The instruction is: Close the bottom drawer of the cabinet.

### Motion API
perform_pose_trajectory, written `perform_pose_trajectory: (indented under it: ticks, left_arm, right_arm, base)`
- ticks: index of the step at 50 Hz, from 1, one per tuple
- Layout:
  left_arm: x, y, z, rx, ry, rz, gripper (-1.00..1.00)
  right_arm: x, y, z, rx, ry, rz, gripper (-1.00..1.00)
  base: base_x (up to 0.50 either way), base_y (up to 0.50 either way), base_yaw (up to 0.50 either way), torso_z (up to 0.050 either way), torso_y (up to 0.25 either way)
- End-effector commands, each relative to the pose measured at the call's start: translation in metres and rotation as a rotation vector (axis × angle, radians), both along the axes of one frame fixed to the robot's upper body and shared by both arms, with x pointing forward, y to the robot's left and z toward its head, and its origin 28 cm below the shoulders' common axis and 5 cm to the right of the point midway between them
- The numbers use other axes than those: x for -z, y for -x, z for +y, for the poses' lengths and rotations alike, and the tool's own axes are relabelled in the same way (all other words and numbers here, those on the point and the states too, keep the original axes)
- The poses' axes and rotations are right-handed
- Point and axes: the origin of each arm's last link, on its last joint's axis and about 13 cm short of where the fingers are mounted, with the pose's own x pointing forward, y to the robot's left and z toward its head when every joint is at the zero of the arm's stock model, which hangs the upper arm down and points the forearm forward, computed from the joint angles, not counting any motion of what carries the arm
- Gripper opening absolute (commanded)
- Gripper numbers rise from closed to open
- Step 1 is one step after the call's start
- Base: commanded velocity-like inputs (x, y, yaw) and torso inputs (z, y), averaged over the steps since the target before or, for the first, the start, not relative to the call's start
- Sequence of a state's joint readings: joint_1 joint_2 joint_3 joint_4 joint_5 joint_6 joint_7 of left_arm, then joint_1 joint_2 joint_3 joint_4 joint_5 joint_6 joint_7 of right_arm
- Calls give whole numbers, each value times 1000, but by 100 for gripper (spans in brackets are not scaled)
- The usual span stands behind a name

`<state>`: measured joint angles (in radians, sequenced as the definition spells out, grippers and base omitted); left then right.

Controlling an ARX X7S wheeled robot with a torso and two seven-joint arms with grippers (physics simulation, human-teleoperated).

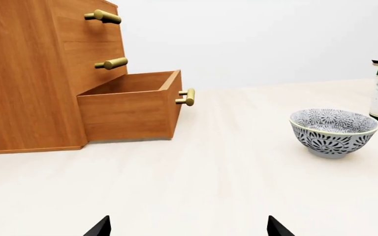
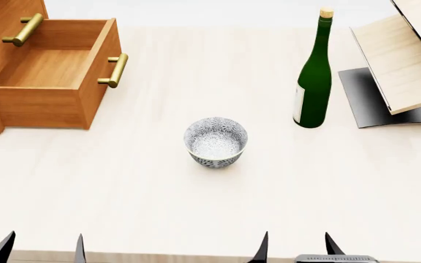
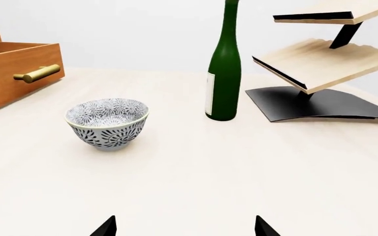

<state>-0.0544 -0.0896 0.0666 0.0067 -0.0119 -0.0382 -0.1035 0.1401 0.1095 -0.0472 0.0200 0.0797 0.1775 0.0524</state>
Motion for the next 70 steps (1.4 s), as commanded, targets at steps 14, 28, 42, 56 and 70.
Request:
perform_pose_trajectory:
  ticks: [14,28,42,56,70]
  left_arm:
    - [7,-18,7,13,87,-17,100]
    - [7,-19,8,-31,2,-46,100]
    - [7,-20,7,-32,-2,-46,100]
    - [7,-20,8,-34,-5,-46,100]
    - [10,-20,8,-37,-10,-42,100]
  right_arm:
    - [-1,-17,-7,35,11,8,100]
    - [1,-16,-6,5,1,10,100]
    - [5,-17,-6,2,3,19,100]
    - [6,-16,-6,1,0,18,100]
    - [8,-16,-6,-6,-3,20,100]
  base:
    - [0,0,0,0,0]
    - [0,44,0,0,0]
    - [0,500,0,0,0]
    - [0,500,0,0,0]
    - [0,500,0,0,0]
